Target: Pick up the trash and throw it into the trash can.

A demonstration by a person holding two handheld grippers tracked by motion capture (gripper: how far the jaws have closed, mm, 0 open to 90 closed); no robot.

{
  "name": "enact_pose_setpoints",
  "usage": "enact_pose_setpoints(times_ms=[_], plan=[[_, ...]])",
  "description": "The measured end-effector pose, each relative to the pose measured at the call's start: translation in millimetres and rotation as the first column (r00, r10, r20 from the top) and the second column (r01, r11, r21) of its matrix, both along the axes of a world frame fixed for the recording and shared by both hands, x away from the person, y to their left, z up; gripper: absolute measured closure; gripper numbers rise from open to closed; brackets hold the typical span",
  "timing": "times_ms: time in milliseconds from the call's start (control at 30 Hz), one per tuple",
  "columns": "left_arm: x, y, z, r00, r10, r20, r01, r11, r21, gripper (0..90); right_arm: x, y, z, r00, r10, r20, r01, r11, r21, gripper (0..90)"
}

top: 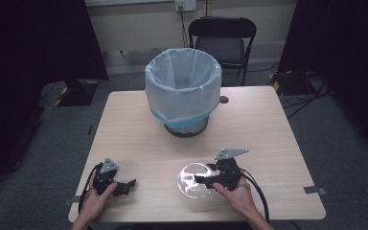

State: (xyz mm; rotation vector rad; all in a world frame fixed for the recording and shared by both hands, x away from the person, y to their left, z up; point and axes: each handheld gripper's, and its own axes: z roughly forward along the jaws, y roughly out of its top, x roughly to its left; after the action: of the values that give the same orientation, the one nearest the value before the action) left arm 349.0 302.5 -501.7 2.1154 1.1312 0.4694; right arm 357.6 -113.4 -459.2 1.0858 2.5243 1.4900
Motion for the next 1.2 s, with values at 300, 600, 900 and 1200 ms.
enact_pose_setpoints(times_ms=[300, 600, 900, 1200], plan=[[0.0, 0.0, 0.0, 1.0, 0.0, 0.0, 0.0, 1.0, 0.0, 0.0, -14.8, 6.0, 20.0, 0.9911, -0.016, 0.132, 0.013, 1.0, 0.018, 67.8], [0.0, 0.0, 0.0, 1.0, 0.0, 0.0, 0.0, 1.0, 0.0, 0.0, -24.4, 19.2, 35.1, 0.9826, 0.022, 0.184, -0.038, 0.996, 0.082, 83.2], [0.0, 0.0, 0.0, 1.0, 0.0, 0.0, 0.0, 1.0, 0.0, 0.0, -21.4, 20.4, 39.9, 0.9816, 0.002, 0.191, -0.016, 0.997, 0.074, 84.6], [0.0, 0.0, 0.0, 1.0, 0.0, 0.0, 0.0, 1.0, 0.0, 0.0, -16.4, 18.6, 45.8, 0.9813, -0.014, 0.192, -0.002, 0.997, 0.082, 84.7]])
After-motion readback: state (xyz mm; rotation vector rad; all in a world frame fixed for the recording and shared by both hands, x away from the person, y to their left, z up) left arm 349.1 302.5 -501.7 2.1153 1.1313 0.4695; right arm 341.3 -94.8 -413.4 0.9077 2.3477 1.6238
